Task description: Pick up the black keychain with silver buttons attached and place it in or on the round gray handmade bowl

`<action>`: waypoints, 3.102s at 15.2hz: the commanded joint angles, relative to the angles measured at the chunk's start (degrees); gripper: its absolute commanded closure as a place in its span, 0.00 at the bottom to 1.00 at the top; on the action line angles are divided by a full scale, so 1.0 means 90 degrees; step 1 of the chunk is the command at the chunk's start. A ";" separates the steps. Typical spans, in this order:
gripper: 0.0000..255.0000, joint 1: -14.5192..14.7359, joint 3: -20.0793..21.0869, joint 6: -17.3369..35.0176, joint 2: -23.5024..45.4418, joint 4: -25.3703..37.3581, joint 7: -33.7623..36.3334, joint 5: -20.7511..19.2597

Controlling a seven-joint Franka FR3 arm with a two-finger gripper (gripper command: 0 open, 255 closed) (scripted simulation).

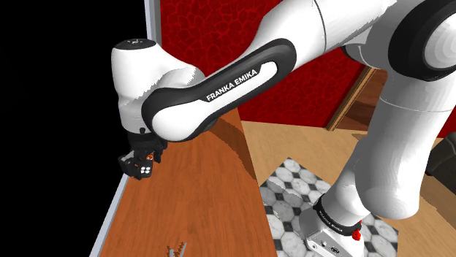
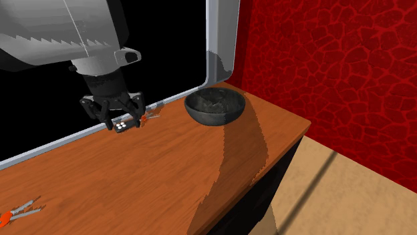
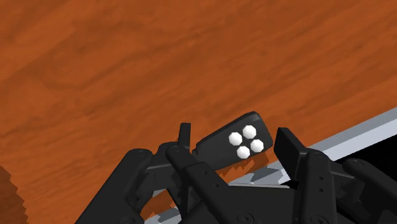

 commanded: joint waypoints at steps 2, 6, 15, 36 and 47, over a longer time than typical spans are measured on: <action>1.00 -0.0019 0.0027 -0.0178 -0.0108 0.0083 -0.0045 0.0071; 1.00 -0.0049 0.0065 -0.0473 -0.0281 0.0225 -0.0119 0.0182; 1.00 -0.0095 0.0120 -0.1158 -0.0601 0.0630 -0.0253 0.0384; 1.00 -0.0859 -0.0361 -0.2089 -0.1701 0.0594 -0.1730 0.0993; 1.00 -0.1570 -0.1110 -0.2063 -0.2107 0.0173 -0.3247 0.1159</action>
